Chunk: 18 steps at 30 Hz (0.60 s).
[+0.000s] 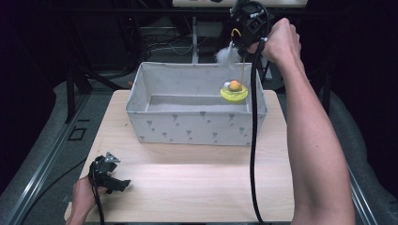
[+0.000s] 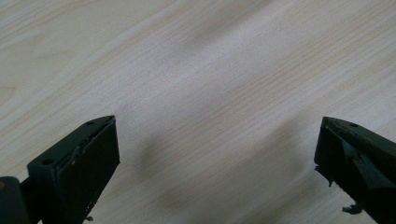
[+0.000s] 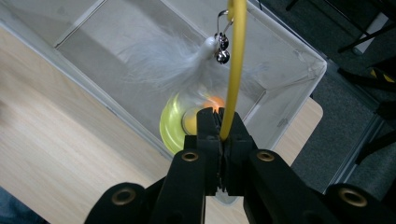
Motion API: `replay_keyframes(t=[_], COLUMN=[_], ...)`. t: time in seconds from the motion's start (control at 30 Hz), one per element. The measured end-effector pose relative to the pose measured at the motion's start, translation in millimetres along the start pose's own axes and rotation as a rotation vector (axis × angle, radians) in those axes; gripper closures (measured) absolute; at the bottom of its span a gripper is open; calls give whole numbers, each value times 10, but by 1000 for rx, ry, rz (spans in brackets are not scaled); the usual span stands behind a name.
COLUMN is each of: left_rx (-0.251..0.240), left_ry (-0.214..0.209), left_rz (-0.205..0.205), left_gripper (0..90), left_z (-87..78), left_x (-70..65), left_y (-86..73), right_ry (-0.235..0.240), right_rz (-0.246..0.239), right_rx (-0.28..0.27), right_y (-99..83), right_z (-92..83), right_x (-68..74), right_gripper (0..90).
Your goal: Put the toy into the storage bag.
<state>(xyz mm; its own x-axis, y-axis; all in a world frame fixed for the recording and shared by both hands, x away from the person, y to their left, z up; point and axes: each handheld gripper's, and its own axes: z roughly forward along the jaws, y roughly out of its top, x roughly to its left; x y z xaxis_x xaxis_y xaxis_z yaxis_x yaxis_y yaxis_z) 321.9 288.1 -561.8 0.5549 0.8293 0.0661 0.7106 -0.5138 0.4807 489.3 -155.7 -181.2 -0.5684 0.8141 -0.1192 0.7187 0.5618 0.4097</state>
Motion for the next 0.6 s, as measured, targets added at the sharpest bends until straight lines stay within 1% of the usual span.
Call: replay_keyframes(t=[0.07,0.2,0.23,0.27,0.37,0.4,0.43,0.47,0.6], left_rx=[4,8,7,8,12,12,11,11,11], left_ry=[-3,-4,-2,-1,-4,-5,-5,-5,-2], left_rz=[2,9,10,12,9,8,9,10,17], left_gripper=[1,1,1,1,1,1,1,1,1], left_z=[0,2,5,6,5,6,7,8,12], left_x=[2,-8,-12,-13,-7,-6,-7,-9,-17], left_y=[2,9,8,8,8,7,7,9,8], right_ry=[5,3,3,8,12,15,15,15,14], right_rz=[9,24,25,22,25,29,29,34,33], right_rx=[-5,5,11,2,5,4,4,15,21], right_y=[-4,5,7,6,-5,-23,-23,-30,-56], right_z=[43,114,130,148,200,250,250,271,368], right_x=[-23,-45,-42,-42,-48,-65,-65,-70,-77], right_gripper=[881,881,881,881,881,881,881,881,881])
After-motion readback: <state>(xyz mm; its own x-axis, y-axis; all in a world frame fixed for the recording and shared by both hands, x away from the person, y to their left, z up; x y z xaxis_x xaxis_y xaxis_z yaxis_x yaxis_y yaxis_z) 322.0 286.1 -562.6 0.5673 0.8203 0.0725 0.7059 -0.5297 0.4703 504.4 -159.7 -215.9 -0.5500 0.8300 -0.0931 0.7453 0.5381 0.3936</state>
